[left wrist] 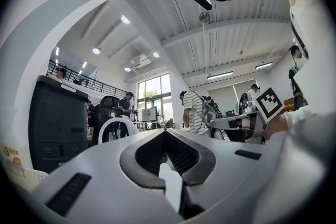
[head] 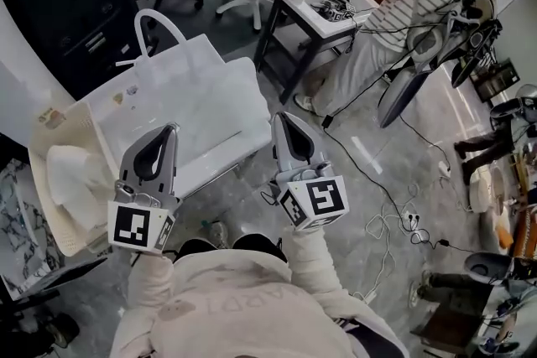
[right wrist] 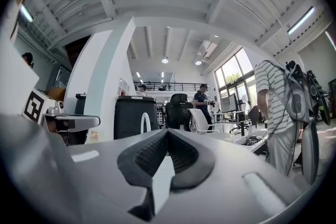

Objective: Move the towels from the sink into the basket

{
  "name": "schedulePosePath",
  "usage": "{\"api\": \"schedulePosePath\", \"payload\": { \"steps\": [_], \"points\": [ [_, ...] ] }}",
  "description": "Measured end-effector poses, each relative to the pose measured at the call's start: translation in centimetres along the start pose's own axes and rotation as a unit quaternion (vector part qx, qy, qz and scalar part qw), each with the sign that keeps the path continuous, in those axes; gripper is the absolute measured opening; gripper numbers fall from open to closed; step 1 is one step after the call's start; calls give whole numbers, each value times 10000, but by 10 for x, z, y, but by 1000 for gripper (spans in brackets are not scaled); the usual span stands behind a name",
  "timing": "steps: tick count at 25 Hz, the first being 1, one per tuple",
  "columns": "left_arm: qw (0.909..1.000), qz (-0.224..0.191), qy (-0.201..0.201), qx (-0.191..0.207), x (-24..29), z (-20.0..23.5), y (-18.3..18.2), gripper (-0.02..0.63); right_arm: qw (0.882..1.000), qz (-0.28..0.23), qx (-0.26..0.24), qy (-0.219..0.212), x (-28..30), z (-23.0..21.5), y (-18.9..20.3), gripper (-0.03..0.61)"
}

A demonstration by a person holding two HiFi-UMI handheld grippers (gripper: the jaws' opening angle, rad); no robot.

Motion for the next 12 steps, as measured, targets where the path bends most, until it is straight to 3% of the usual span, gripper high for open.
{"api": "schedulePosePath", "payload": {
  "steps": [12],
  "points": [
    [9998, 120, 36, -141, -1, 16, 17, 5, 9925, 1134, 456, 10, 21, -3, 49, 11]
  ]
}}
Point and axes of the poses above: the fingertips, and each gripper's own axes: x forward along the fingers, z to its left, y out of its underside, the point moved 9 cm from there along -x, backward along the fingers, and after that the axes turned 5 degrees about -y, right-handed, at the moved point
